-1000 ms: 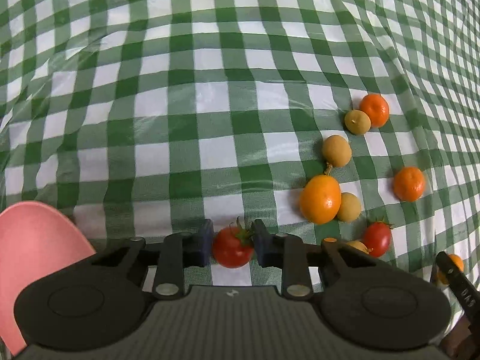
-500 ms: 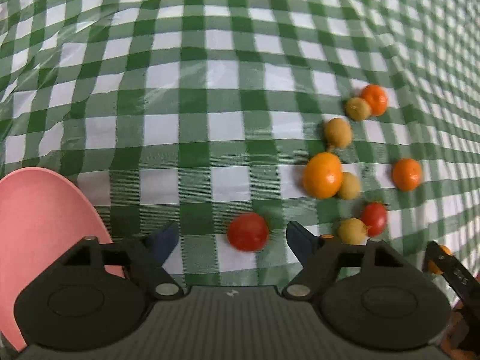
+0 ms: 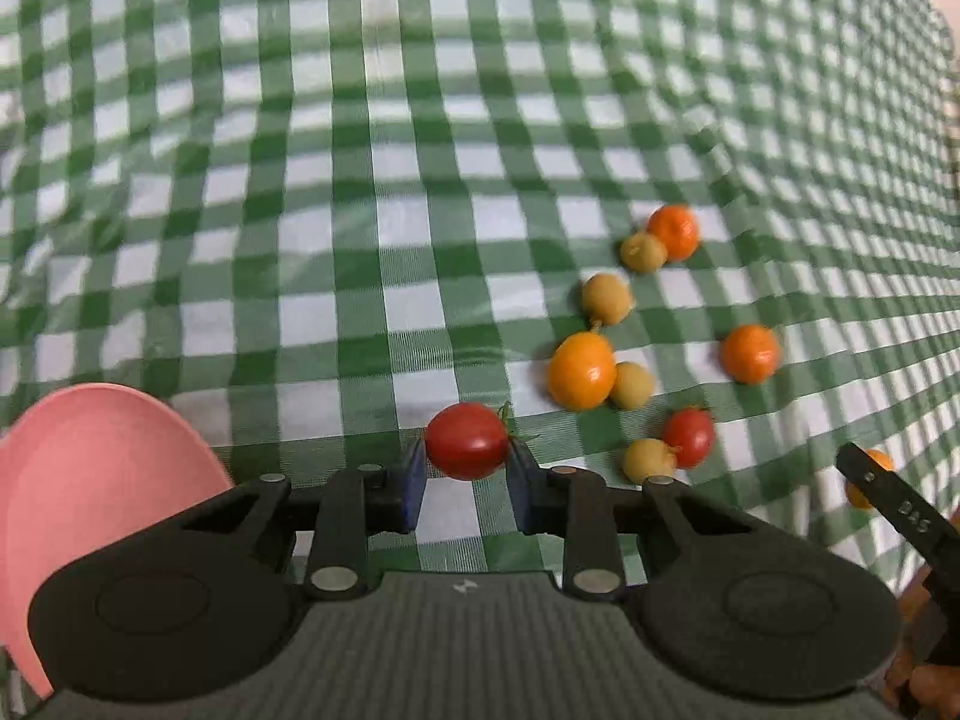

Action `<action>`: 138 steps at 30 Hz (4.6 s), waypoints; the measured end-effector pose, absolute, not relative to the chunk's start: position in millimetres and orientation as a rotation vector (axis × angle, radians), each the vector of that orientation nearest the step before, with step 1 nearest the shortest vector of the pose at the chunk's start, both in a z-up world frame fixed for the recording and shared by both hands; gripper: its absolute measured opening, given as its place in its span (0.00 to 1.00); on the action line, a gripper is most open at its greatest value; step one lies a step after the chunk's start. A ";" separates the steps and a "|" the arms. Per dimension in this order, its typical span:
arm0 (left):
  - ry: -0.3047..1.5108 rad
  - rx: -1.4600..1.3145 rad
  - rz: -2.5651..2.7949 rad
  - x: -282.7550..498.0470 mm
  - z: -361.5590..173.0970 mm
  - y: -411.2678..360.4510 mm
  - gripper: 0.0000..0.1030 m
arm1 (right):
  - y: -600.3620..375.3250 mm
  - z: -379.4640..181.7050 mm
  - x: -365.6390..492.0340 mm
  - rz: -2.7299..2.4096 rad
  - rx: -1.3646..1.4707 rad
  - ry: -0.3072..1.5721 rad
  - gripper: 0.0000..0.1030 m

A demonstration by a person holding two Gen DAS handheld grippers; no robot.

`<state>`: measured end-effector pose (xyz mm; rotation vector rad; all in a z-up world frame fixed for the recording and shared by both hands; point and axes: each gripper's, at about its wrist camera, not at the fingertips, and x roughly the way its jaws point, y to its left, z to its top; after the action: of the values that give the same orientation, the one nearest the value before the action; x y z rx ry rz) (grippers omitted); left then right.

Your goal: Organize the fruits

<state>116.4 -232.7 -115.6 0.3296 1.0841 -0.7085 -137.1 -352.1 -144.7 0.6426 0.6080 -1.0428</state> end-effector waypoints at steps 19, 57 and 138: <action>0.906 0.156 -0.508 -14.7 3.0 -1.3 0.31 | -130.3 -19.8 -127.6 -0.414 0.460 0.618 0.39; 0.934 0.077 -0.463 109.1 -62.7 -20.9 0.89 | -203.4 -91.6 -54.3 -0.521 0.302 0.691 0.39; 0.963 0.316 -0.565 52.7 -54.4 -85.9 0.37 | -204.2 -92.2 -98.5 -0.508 0.370 0.574 0.39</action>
<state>52.7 -85.9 -54.4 0.3162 0.9634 -0.5652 -98.5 -204.2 -92.2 0.3700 0.5745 -0.5082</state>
